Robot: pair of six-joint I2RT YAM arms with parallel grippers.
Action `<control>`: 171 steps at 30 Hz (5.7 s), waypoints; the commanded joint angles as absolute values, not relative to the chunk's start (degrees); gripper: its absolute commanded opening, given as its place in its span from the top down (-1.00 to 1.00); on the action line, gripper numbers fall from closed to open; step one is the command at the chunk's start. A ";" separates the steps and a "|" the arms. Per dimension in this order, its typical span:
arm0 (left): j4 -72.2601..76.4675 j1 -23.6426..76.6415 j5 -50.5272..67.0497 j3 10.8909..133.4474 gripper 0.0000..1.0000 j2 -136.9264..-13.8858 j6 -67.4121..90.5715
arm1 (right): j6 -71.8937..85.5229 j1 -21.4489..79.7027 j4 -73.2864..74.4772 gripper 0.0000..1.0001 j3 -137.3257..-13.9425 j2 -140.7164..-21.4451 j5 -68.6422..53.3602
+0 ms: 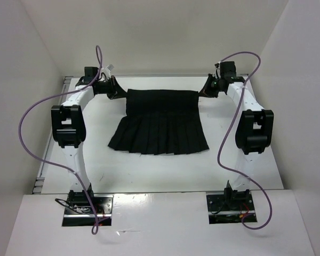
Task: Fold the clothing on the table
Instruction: Flatten the skirt out, then fold the skirt
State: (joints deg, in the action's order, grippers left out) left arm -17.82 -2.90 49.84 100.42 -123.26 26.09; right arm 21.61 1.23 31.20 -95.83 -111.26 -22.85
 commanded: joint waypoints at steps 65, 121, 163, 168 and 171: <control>-22.32 5.62 36.39 65.05 0.84 -101.78 29.53 | 27.07 10.90 45.44 -0.21 -85.69 -105.03 -3.52; -34.01 18.98 45.18 95.97 0.51 -121.28 16.51 | 25.23 10.37 41.30 1.00 -72.15 -100.90 -13.62; -29.71 24.80 28.92 111.84 0.03 -132.04 33.22 | 16.79 13.10 51.15 1.00 -91.49 -94.66 -34.19; -32.07 16.54 21.21 102.76 -0.02 -119.72 30.59 | 16.26 13.62 51.15 1.00 -92.63 -96.32 -34.19; -33.57 12.40 16.20 95.92 0.05 -116.29 28.57 | 16.26 14.85 51.15 1.00 -93.43 -96.94 -33.66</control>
State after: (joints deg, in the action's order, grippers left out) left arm -30.41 14.39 23.62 101.16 -120.55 31.33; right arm 17.04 13.30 51.35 -89.82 -96.53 -32.36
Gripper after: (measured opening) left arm 0.486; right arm 0.012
